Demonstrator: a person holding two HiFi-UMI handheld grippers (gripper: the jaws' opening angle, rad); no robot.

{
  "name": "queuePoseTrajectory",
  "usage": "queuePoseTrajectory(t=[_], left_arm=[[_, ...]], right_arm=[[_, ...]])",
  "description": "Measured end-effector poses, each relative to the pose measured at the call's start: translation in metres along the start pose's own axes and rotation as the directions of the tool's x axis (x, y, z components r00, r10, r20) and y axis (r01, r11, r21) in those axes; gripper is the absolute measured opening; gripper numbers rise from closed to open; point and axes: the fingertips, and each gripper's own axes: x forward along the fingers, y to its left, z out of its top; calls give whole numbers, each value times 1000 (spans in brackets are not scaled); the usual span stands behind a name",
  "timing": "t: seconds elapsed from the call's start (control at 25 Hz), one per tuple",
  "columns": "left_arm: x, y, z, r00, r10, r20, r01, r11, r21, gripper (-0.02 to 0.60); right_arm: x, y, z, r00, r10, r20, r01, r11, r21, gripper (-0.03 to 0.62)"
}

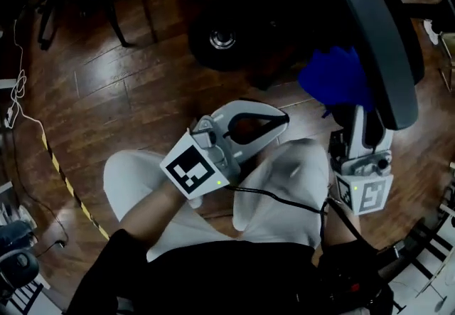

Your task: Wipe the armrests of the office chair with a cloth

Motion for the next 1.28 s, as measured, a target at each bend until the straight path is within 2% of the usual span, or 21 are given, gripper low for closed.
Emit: queuePoseTrajectory(t=[0.08,0.16,0.28,0.44,0.52,0.64,0.8,0.92,1.04,1.08,1.16,1.24,1.28], left_arm=[[2,-3,-31,996,-39,-79,45,995,84,6],[5,-3,-19,998,-50,-25,52,992,117,6],[7,8,1,998,-15,62,8,994,105,6],[1,18,-9,999,-2,38,-2,995,95,6],[2,24,-12,999,-1,47,-3,997,77,6],[6,29,-18,999,-7,52,4,998,63,6],[7,26,-29,999,-32,20,30,996,89,6],[11,30,-31,999,-35,37,34,999,33,6],[13,30,-34,998,-46,35,45,999,6,6],[14,29,-35,998,-49,27,49,999,16,6],[14,29,-38,999,-52,9,52,997,51,6],[13,33,-39,999,-45,1,45,996,73,6],[12,35,-38,999,-40,3,40,997,73,6]], right_arm=[[5,-10,1,986,-69,149,67,998,14,44],[11,-13,7,964,-99,248,94,995,31,44],[26,-16,12,954,-93,286,93,996,14,44],[45,-16,4,953,-100,285,106,994,-5,44],[50,-17,-5,958,-104,266,137,985,-109,44],[54,-16,-13,967,-102,232,177,927,-330,44],[71,4,-28,982,-82,173,147,900,-410,44],[82,19,-67,996,-79,38,87,845,-527,44],[83,22,-83,993,-121,-8,93,803,-588,44],[83,21,-84,991,-137,-8,107,804,-584,44],[82,21,-93,984,-175,-26,134,835,-534,44],[83,23,-111,974,-214,-78,152,868,-473,44],[84,24,-122,967,-232,-110,157,873,-461,44]])
